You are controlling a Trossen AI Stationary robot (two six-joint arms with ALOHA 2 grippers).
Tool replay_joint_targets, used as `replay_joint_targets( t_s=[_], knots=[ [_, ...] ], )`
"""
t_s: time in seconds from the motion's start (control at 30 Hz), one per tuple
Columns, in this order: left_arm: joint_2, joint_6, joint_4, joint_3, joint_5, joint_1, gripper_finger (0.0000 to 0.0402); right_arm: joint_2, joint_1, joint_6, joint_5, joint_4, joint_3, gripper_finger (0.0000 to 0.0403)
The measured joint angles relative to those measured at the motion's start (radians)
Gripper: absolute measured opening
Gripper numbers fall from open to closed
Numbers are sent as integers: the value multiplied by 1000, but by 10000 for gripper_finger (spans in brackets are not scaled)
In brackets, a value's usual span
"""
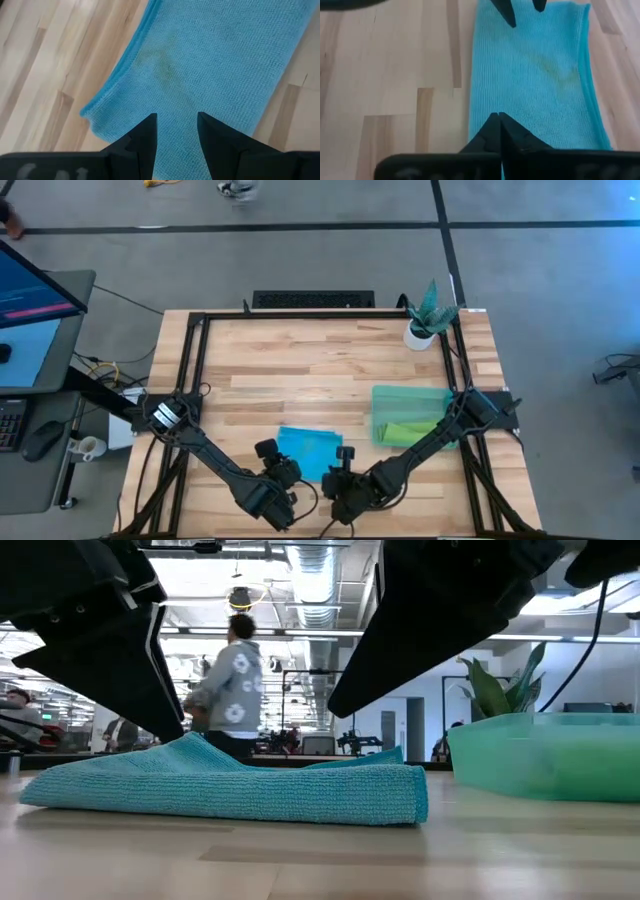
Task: Roll microfiber towels into tight, uniform cylinder then place into a basket
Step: Fold the blue towel
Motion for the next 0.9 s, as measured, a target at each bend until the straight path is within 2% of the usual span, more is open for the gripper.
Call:
replay_joint_targets(
  t_s=[0.13,0.27,0.43,0.7,0.9],
  knots=[
    [0,-3,22,-23,1,0,132,0,0,19,-8,18,-14,21],
    [0,-38,69,-90,43,1,132,1,-5,23,-20,118,-97,9],
    [-2,-94,93,-147,83,-2,132,0,-6,49,-102,169,-141,10],
    [-5,-94,158,-140,141,-1,132,-5,-16,101,-163,161,-182,7],
    [-7,-96,243,-138,197,-2,132,-9,-12,100,-166,134,-190,11]
  ],
)
